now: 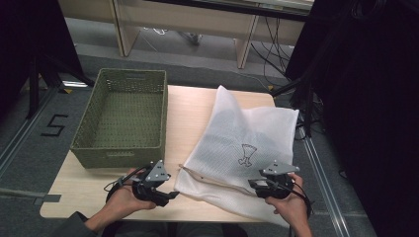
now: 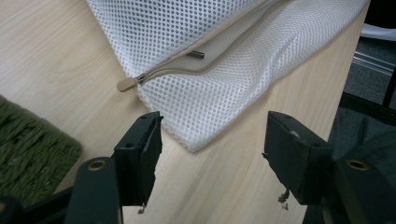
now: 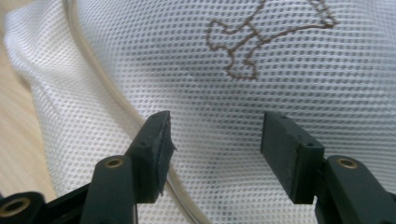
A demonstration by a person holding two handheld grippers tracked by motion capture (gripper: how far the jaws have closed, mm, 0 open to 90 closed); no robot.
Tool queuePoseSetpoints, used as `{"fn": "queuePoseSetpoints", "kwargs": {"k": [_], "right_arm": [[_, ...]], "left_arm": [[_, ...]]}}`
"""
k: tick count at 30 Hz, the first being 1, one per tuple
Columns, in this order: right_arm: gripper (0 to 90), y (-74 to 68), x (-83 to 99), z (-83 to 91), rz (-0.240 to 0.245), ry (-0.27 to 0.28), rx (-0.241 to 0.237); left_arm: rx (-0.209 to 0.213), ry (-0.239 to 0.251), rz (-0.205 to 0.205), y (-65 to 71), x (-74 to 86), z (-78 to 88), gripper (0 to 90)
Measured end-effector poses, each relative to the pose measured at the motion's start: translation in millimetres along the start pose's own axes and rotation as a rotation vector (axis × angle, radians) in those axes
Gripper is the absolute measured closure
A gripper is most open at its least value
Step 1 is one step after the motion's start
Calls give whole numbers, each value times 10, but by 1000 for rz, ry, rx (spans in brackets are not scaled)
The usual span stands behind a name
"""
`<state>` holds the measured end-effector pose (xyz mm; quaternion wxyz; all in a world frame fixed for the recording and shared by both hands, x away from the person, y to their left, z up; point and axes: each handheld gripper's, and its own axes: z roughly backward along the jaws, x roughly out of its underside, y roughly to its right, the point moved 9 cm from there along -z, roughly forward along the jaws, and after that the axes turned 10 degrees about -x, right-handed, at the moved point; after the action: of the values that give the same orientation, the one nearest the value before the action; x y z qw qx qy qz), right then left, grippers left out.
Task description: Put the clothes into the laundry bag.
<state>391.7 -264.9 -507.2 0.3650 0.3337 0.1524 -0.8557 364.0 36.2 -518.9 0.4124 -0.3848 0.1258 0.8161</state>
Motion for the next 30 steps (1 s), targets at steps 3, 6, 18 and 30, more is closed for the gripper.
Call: {"fn": "queuePoseSetpoints", "kwargs": {"k": [3, 6, 18, 30], "right_arm": [[425, 28, 3, 30, -27, 23, 11], [418, 32, 7, 59, -50, 45, 7], [377, -119, 64, 62, -46, 41, -14], [352, -265, 120, 62, -41, 27, -37]], "left_arm": [[-10, 7, 6, -31, 25, 36, 362], [-23, 14, 15, -67, 48, 71, 358], [-49, 24, 46, -161, 175, 211, 338], [-72, 70, 86, -214, 254, 340, 298]]}}
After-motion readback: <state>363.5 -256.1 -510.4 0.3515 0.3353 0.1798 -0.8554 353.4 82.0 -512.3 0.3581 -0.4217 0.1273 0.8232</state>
